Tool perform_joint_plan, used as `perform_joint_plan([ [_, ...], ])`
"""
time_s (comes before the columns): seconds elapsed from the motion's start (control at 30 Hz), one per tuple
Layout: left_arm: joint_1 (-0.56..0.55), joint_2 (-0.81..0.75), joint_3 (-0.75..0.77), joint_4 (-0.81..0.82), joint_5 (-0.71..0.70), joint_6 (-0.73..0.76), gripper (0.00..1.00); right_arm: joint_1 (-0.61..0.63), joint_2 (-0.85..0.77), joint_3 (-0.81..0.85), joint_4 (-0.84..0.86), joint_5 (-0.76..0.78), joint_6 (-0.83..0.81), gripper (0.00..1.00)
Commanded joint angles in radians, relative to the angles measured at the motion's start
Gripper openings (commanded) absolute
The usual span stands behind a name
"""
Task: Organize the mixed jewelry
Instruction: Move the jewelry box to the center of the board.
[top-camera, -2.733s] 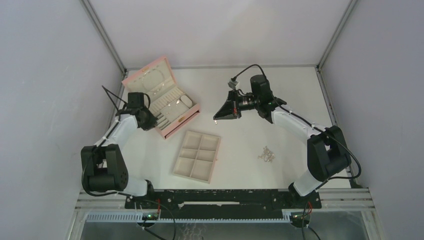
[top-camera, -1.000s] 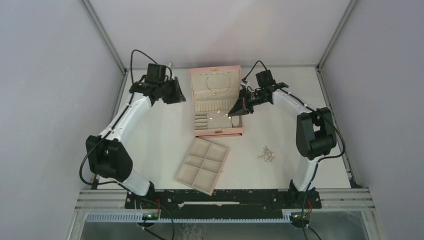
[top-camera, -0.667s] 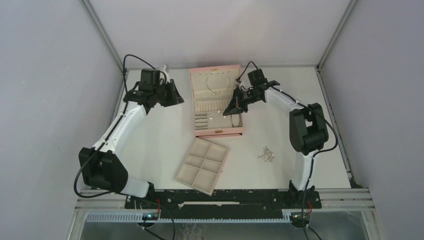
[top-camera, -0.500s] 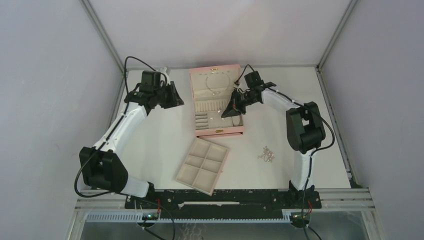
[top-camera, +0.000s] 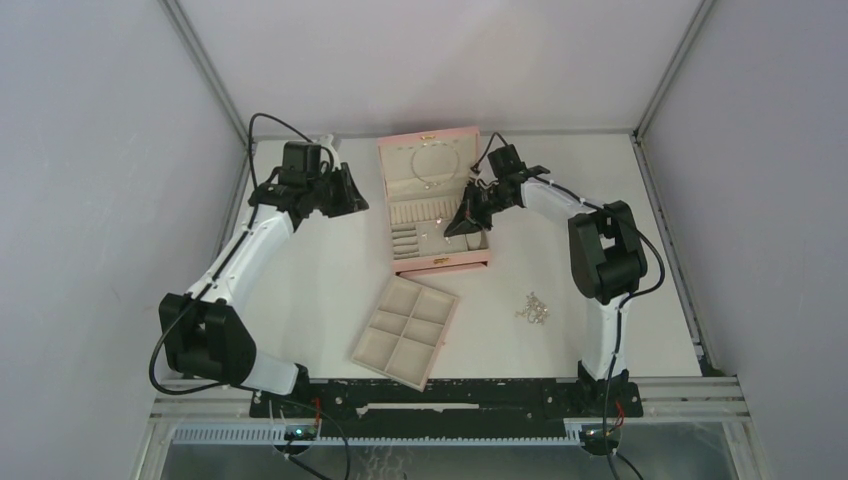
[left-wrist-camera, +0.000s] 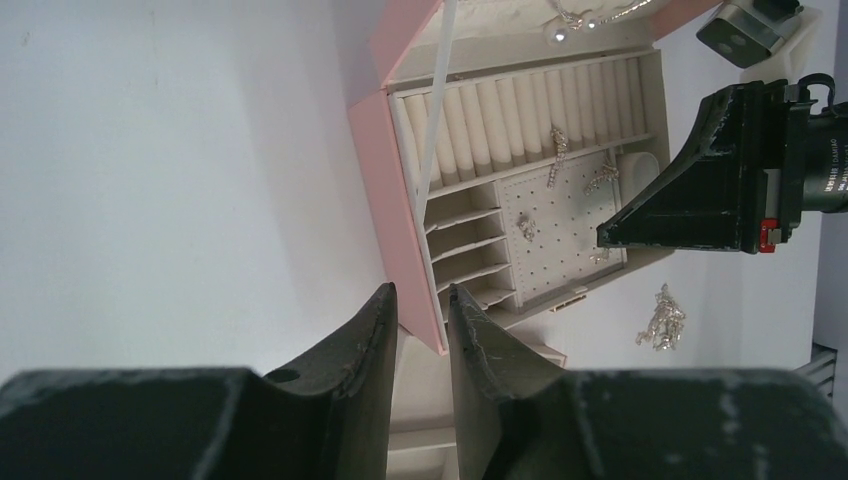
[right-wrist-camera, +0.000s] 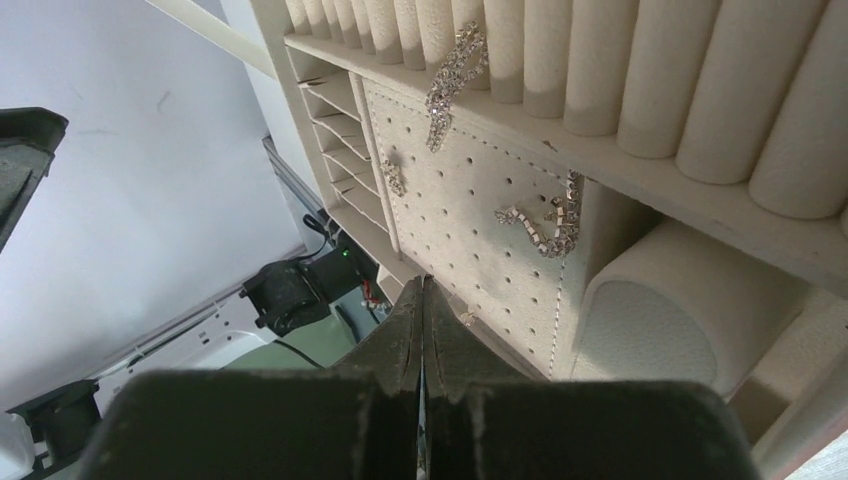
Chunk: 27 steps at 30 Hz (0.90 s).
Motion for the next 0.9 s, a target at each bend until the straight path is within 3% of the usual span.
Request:
perform_joint_plan([
  [0.0,0.01,-0.033,-0.011,0.048,0.001,0.013,0.3,-0.008,0.014,0.039,0.055,0.011,0.029,0.0],
  [0.87,0.011,-0.011,-0.018,0.064,0.025,0.01,0.3,-0.03,0.053,0.053,0.107,-0.058,0.055,0.0],
])
